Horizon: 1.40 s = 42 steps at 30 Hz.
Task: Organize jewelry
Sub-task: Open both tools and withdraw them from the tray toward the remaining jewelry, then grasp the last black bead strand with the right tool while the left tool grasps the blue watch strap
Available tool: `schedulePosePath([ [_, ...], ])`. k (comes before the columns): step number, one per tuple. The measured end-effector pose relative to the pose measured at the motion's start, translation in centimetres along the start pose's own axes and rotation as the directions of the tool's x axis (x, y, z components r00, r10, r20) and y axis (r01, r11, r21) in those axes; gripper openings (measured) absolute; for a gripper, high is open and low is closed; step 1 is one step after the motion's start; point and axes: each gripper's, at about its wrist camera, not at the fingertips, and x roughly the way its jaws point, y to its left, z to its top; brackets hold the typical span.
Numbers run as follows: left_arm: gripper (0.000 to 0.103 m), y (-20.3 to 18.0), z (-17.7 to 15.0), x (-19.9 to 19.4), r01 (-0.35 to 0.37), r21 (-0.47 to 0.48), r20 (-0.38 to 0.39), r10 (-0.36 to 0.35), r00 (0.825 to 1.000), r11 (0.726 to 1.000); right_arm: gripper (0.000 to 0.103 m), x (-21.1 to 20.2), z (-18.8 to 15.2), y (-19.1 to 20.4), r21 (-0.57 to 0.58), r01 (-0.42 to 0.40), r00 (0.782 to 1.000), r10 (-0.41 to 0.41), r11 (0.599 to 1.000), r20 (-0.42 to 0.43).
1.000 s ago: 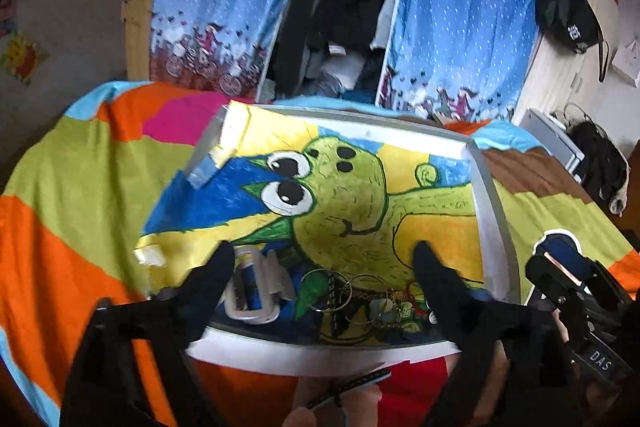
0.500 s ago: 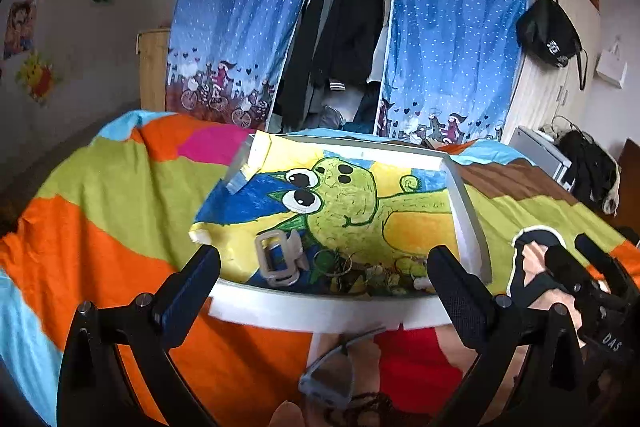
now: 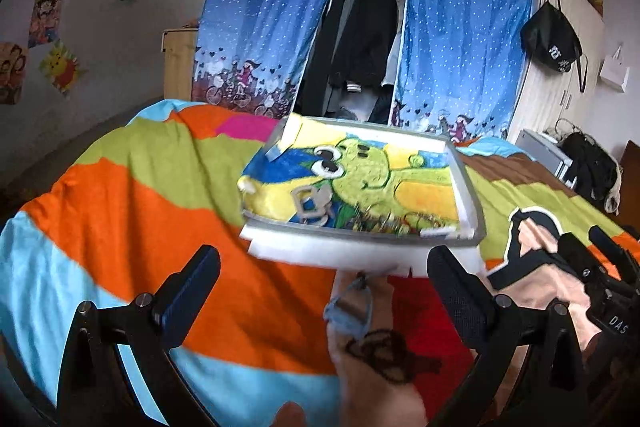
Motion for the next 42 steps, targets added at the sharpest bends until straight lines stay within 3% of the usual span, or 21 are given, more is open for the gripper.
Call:
schedulePosePath([
  [17, 0.102, 2.2, -6.2, -2.9, -0.046, 0.050, -0.105, 0.051, 0.993, 0.998, 0.103, -3.0, -6.1, 1.4, 0.006, -0.021, 0.991, 0.021, 1.000, -0.133],
  [31, 0.102, 2.7, -11.2, -1.8, -0.069, 0.101, -0.254, 0.093, 0.963, 0.992, 0.103, -2.7, -12.2, 0.1, 0.066, -0.051, 0.937, 0.071, 0.996, -0.342],
  [42, 0.102, 3.0, -13.4, -0.3, -0.093, 0.097, -0.333, 0.120, 0.935, 0.991, 0.103, -1.3, -13.8, 0.0, 0.090, -0.081, 0.906, 0.111, 0.993, -0.408],
])
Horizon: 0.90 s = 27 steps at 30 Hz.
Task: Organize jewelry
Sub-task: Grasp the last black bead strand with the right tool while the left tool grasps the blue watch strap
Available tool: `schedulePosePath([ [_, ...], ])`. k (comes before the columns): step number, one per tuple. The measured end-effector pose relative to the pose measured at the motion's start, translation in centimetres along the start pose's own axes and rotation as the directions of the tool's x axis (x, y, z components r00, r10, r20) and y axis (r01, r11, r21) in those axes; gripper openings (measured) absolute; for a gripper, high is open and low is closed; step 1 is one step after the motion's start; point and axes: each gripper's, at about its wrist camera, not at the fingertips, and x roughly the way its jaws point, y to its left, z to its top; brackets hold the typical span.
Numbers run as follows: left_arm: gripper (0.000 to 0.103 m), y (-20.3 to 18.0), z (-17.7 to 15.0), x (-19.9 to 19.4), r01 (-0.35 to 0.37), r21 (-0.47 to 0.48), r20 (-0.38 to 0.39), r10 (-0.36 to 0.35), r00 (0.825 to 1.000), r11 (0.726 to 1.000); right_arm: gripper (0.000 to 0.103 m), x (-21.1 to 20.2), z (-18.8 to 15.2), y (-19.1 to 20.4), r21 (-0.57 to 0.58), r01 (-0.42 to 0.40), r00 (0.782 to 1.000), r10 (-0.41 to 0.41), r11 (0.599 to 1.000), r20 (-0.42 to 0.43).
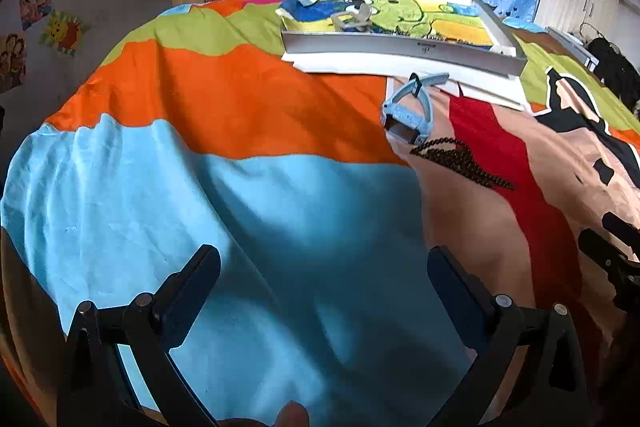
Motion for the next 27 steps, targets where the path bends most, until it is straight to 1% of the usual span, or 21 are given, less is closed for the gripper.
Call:
schedulePosePath([
  [9, 0.102, 0.0, 0.5, 1.5, -0.012, 0.016, -0.028, 0.013, 1.000, 1.000, 0.103, 1.8, 0.2, -0.4, 0.015, -0.048, 0.998, 0.049, 0.999, -0.030],
  [15, 0.101, 0.0, 2.2, 2.9, 0.005, 0.016, -0.029, -0.005, 1.000, 1.000, 0.103, 4.0, 1.4, -0.4, -0.001, -0.146, 0.988, 0.146, 0.989, -0.055],
  [19, 0.101, 0.3, 4.5, 4.0, 0.064, -0.013, -0.033, -0.065, 0.997, 0.998, 0.103, 5.4, 2.6, -0.1, -0.031, -0.208, 0.975, 0.204, 0.978, -0.085],
  [21, 0.101, 0.2, 6.0, 4.8, 0.112, -0.014, -0.035, -0.113, 0.993, 0.994, 0.103, 6.2, 3.3, 0.4, -0.063, -0.236, 0.969, 0.229, 0.970, -0.097],
  [23, 0.101, -0.1, 7.4, 5.8, 0.163, 0.005, -0.045, -0.163, 0.986, 0.987, 0.103, 7.0, 3.8, 0.9, -0.089, -0.260, 0.962, 0.249, 0.961, -0.115],
  [25, 0.101, -0.5, 8.9, 7.3, 0.185, 0.025, -0.069, -0.183, 0.981, 0.982, 0.103, 7.9, 4.3, 1.4, -0.108, -0.286, 0.954, 0.272, 0.952, -0.127],
  [27, 0.101, -0.6, 10.0, 8.3, 0.197, 0.029, -0.079, -0.194, 0.978, 0.980, 0.103, 8.6, 4.8, 1.6, -0.116, -0.296, 0.951, 0.281, 0.948, -0.130],
])
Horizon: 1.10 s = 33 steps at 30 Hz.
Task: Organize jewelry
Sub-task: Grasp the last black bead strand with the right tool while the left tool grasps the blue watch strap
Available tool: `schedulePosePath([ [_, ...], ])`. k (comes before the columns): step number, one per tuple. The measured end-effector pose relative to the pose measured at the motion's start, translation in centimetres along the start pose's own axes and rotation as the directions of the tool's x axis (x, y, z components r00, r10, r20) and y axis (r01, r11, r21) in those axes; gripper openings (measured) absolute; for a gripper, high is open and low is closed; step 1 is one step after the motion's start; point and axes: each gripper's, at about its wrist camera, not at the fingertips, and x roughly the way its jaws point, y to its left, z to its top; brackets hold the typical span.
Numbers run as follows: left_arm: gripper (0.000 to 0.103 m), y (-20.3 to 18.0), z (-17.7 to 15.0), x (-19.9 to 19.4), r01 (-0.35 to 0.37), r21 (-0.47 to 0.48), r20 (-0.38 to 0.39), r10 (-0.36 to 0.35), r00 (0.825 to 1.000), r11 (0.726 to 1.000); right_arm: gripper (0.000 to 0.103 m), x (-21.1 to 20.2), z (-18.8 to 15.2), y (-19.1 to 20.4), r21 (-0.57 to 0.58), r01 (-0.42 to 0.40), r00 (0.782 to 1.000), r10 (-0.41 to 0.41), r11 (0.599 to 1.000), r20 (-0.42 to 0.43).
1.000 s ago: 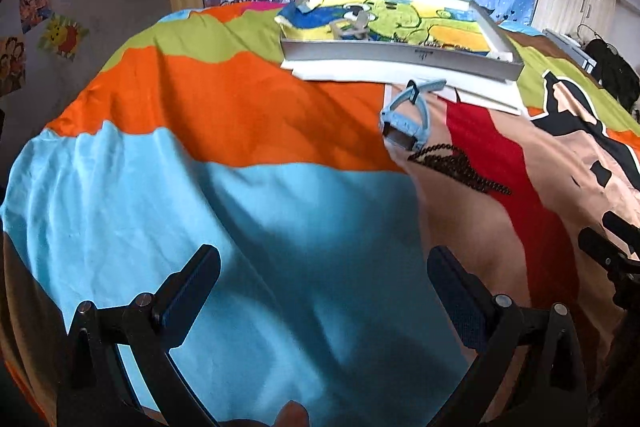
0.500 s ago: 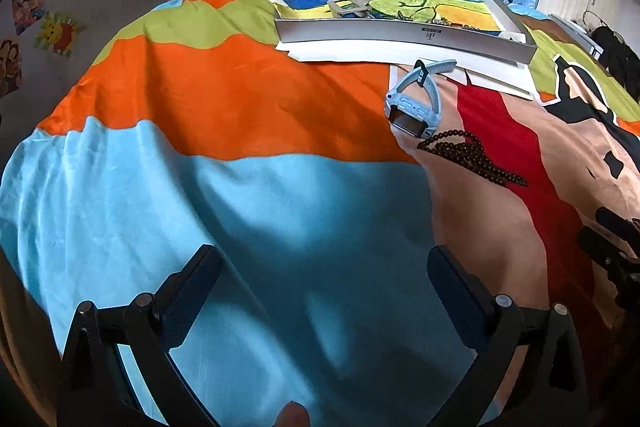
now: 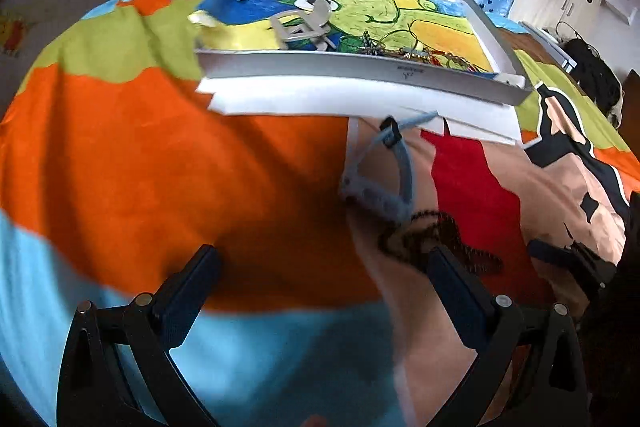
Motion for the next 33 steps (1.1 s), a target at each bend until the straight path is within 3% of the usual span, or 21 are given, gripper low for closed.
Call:
schedulePosePath([
  [5, 0.101, 0.6, 2.6, 2.2, 0.049, -0.049, -0.032, -0.051, 0.998, 0.998, 0.103, 1.4, 1.1, -0.5, 0.026, -0.038, 0.999, 0.038, 0.999, 0.003],
  [8, 0.097, 0.9, 4.0, 3.0, 0.059, -0.065, -0.022, -0.061, 0.998, 0.996, 0.095, 2.2, 1.7, -0.5, 0.037, -0.061, 0.998, 0.062, 0.997, -0.001],
  [10, 0.087, 0.8, 4.7, 3.6, 0.052, -0.051, -0.030, -0.053, 0.998, 0.997, 0.083, 2.9, 2.2, -0.4, 0.045, -0.070, 0.997, 0.070, 0.997, -0.010],
  [12, 0.068, 0.6, 5.1, 4.3, 0.052, -0.043, -0.052, -0.054, 0.997, 0.998, 0.075, 3.6, 2.6, -0.4, 0.056, -0.072, 0.997, 0.073, 0.996, -0.020],
  [13, 0.064, 0.5, 5.2, 4.7, 0.051, -0.036, -0.066, -0.053, 0.996, 0.998, 0.072, 4.0, 2.7, -0.5, 0.062, -0.063, 0.997, 0.065, 0.996, -0.031],
  [15, 0.049, 0.3, 5.3, 5.2, 0.055, -0.024, -0.084, -0.057, 0.995, 0.998, 0.068, 4.4, 2.9, -0.7, 0.072, -0.050, 0.998, 0.053, 0.996, -0.046],
  [21, 0.022, -0.3, 4.9, 6.7, 0.055, 0.012, -0.134, -0.053, 0.990, 0.998, 0.063, 5.4, 3.2, -0.5, 0.070, -0.023, 0.995, 0.029, 0.997, -0.092],
  [23, 0.015, -0.4, 4.7, 7.1, 0.040, 0.019, -0.152, -0.037, 0.988, 0.999, 0.056, 5.8, 3.3, 0.0, 0.048, -0.010, 0.994, 0.015, 0.999, -0.105],
  [25, 0.012, -0.3, 4.6, 7.1, 0.037, 0.012, -0.147, -0.035, 0.989, 0.999, 0.032, 5.9, 3.3, 0.4, 0.039, -0.012, 0.993, 0.017, 0.999, -0.113],
  [28, 0.006, 0.1, 4.3, 6.7, 0.029, -0.007, -0.138, -0.030, 0.990, 1.000, 0.014, 5.8, 3.0, 0.6, 0.052, -0.022, 0.993, 0.028, 0.998, -0.118],
  [33, 0.005, 0.5, 3.6, 5.2, 0.004, -0.017, -0.109, -0.006, 0.994, 1.000, 0.011, 4.7, 2.4, 0.9, 0.074, -0.020, 0.995, 0.027, 0.997, -0.091],
])
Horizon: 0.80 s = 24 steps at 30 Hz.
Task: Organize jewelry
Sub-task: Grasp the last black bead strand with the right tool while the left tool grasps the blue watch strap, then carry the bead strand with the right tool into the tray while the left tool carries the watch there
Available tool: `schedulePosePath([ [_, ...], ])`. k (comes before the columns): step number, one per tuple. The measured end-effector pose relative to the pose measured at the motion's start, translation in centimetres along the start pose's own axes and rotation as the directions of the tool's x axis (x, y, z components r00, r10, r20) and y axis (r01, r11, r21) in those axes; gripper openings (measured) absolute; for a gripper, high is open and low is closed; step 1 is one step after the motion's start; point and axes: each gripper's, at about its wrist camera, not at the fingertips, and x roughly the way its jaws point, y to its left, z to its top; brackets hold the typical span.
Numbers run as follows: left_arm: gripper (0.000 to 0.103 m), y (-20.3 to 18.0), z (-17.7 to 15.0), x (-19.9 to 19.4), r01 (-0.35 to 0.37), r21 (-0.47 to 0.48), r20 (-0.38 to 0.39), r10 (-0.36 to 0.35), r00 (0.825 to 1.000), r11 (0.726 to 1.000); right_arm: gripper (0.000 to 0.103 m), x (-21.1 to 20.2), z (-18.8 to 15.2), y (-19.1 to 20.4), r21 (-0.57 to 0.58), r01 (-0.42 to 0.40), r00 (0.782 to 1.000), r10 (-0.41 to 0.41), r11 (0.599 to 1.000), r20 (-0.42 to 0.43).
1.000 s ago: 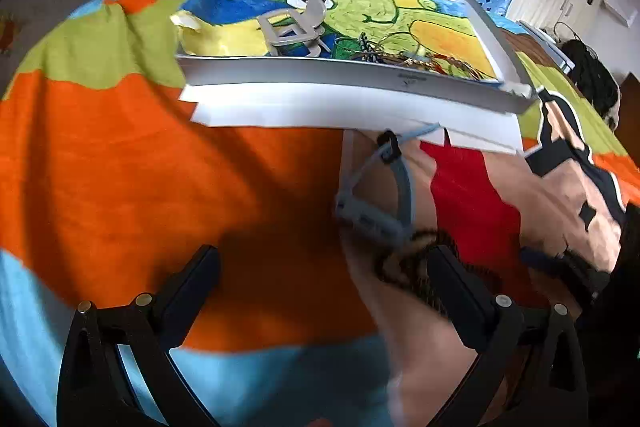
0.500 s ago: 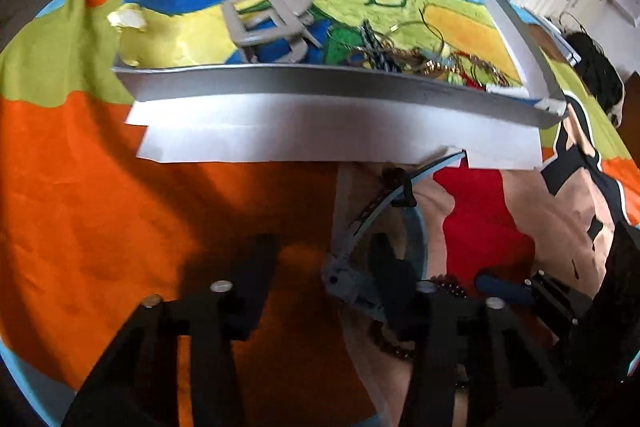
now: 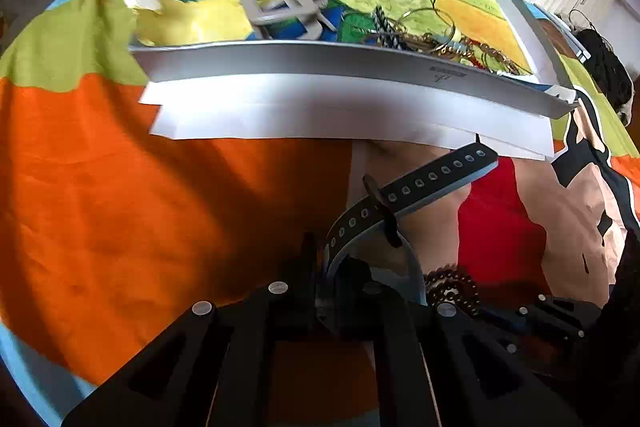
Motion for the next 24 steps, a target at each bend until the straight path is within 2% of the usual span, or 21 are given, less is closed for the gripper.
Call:
schedulePosePath([
  [5, 0.005, -0.1, -0.2, -2.4, -0.020, 0.003, 0.048, 0.020, 0.999, 1.000, 0.011, -2.3, 0.1, 0.2, 0.010, 0.003, 0.997, -0.003, 1.000, 0.079],
  [12, 0.005, -1.5, 1.7, -5.5, -0.020, 0.003, 0.096, 0.020, 0.995, 1.000, 0.011, -6.0, 2.5, 0.8, -0.021, 0.019, 0.980, -0.014, 1.000, 0.198],
  [19, 0.005, -2.6, 6.1, -6.4, 0.002, -0.011, 0.142, 0.000, 0.990, 1.000, 0.011, -9.7, 7.9, 0.9, -0.080, 0.041, 0.953, -0.015, 0.996, 0.302],
  [24, 0.005, -3.0, 11.0, -6.9, 0.002, 0.010, 0.195, -0.004, 0.981, 1.000, 0.011, -11.6, 13.5, -0.4, -0.123, 0.056, 0.929, -0.006, 0.991, 0.370],
])
